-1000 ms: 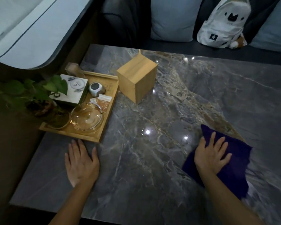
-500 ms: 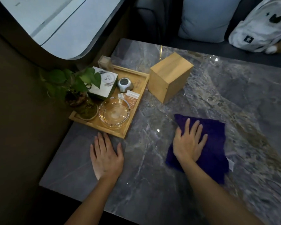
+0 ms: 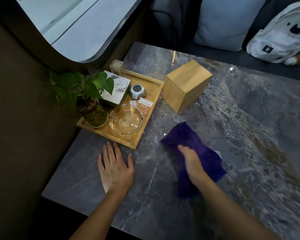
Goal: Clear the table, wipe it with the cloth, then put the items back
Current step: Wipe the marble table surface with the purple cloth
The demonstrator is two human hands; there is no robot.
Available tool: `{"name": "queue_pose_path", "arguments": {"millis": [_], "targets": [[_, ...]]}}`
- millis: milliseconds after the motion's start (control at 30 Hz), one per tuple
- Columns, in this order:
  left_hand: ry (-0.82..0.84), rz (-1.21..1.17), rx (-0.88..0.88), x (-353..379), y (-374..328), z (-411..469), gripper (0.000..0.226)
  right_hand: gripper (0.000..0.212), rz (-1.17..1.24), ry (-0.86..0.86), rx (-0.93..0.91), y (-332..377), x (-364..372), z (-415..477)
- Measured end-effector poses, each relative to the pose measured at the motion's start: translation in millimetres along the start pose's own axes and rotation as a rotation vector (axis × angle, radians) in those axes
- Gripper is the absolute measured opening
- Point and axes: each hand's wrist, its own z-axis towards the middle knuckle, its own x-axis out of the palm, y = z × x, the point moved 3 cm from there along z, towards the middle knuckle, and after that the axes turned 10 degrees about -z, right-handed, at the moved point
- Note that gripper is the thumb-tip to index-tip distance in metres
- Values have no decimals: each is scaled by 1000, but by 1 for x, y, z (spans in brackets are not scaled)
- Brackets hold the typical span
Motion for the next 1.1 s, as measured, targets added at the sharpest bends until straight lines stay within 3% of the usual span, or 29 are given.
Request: {"name": "queue_pose_path", "arguments": {"millis": [100,167,233,300,467,600,733,900,1100], "targets": [[-13,-9,1,1,0,0,67,29,390,-135,165,8,-8,9],[-14,-3,0,1,1,0,66,33,443,-176,180,20,0,17],[-11,1,-3,1,2,1,66,52,389,-172,161,33,14,22],[-18,-1,1,1,2,1,66,62,217,-137,127,42,24,26],[-38,-19,3,0,1,0,65,46,-342,52,-139,44,34,29],[-38,-25,3,1,1,1,66,50,-1034,274,-389,17,53,21],[-18,-28,1,2,1,2,67,67,-1264,368,-660,0,55,-2],[-25,-18,16,3,2,2,66,64,-1255,463,-803,-13,43,-25],[-10,-41,24,4,3,0,70,42,-812,632,-449,-36,20,-47]]}}
